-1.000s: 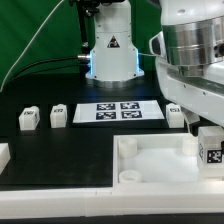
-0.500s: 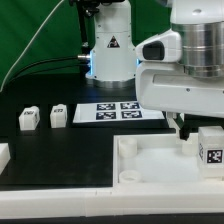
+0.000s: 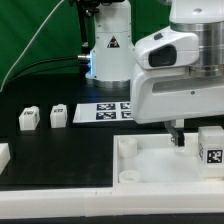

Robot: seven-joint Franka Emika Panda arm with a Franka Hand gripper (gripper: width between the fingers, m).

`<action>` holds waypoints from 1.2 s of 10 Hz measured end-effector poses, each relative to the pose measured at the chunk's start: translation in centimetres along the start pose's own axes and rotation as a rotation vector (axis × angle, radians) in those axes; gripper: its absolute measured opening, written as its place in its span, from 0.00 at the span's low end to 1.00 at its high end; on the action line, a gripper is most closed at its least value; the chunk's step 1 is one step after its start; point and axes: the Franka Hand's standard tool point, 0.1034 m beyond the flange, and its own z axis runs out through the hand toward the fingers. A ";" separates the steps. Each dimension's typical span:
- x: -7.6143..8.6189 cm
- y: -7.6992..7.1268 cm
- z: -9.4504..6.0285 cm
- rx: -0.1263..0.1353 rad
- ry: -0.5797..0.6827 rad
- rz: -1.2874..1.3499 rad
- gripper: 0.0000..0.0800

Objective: Assemble one leg

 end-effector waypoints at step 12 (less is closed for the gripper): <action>0.0 0.0 0.0 0.006 0.000 0.098 0.36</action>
Offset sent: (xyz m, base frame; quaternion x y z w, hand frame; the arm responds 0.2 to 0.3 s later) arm 0.0000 0.0000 0.0000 0.0000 0.0000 0.0000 1.0000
